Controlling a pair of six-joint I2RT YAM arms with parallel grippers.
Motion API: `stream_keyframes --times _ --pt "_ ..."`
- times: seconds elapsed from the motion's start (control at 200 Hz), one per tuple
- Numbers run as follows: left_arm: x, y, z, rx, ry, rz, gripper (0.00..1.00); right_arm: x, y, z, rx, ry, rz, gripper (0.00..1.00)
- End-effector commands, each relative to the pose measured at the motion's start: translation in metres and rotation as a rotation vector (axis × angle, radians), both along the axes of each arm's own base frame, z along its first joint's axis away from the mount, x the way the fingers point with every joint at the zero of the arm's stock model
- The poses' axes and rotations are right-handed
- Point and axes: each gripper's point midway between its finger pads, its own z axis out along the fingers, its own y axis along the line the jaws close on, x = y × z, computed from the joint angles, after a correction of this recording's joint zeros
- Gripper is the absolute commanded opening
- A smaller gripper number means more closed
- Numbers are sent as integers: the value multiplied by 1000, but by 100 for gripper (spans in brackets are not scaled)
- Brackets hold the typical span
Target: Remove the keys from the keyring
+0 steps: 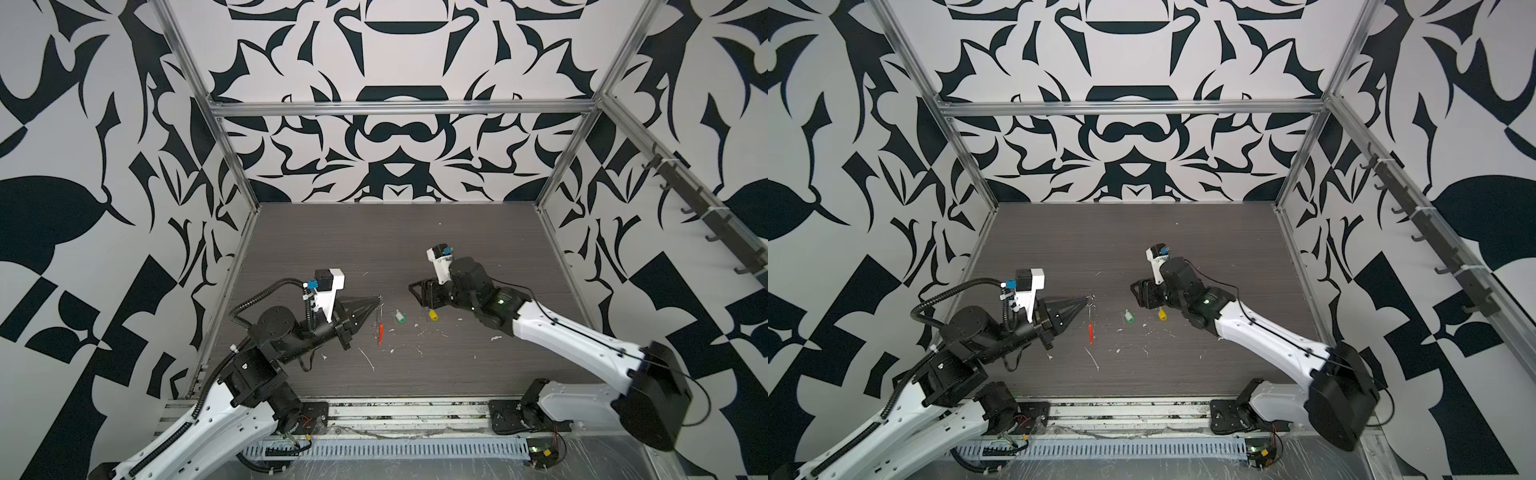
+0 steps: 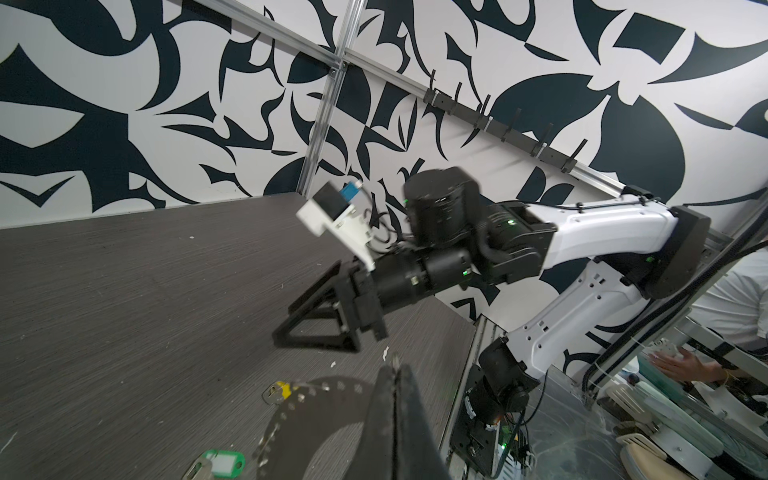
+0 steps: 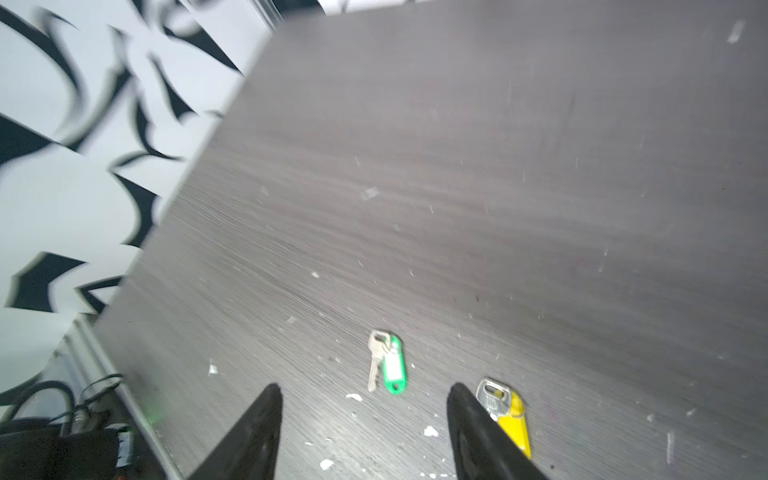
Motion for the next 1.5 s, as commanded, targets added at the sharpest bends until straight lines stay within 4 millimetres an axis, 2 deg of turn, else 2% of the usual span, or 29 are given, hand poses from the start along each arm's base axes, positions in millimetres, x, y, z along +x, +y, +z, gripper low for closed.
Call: stream_keyframes --times 0.0,0.185,0.35,0.465,0.59,0.625,0.805,0.91,1.005,1.03,1.065,1.115,1.23,1.31,1.5 --pt "2 -1 8 -27 -13 6 0 -14 -4 46 92 -115 39 75" --pt "9 -2 13 -23 -8 34 0 -48 -2 105 255 -244 163 75" --pt "25 -1 14 -4 19 109 0 -78 9 130 304 -323 267 77" --pt "38 0 10 15 63 172 0 -92 25 129 251 -372 303 78" --pt "42 -3 8 16 82 175 0 -103 51 116 138 -421 343 80" --pt "43 -3 8 14 84 176 0 -103 57 111 108 -424 349 87" --pt "41 -6 8 7 88 158 0 -93 76 91 10 -428 328 87" --pt "41 -7 7 10 95 153 0 -86 79 87 -11 -430 307 71" --pt "41 -6 5 15 97 161 0 -84 80 83 -27 -423 301 47" --pt "41 -5 6 12 96 161 0 -84 79 81 -32 -420 298 37" --pt "41 -5 5 13 96 162 0 -84 79 81 -29 -418 297 27" --pt "41 -3 6 8 96 169 0 -84 78 80 -22 -413 291 18" --pt "41 0 8 -8 88 180 36 -81 76 77 -31 -409 282 0" --pt "40 3 10 -22 78 187 50 -76 75 72 -33 -393 280 0" --pt "36 9 19 -35 46 194 68 -49 67 55 70 -239 288 0"
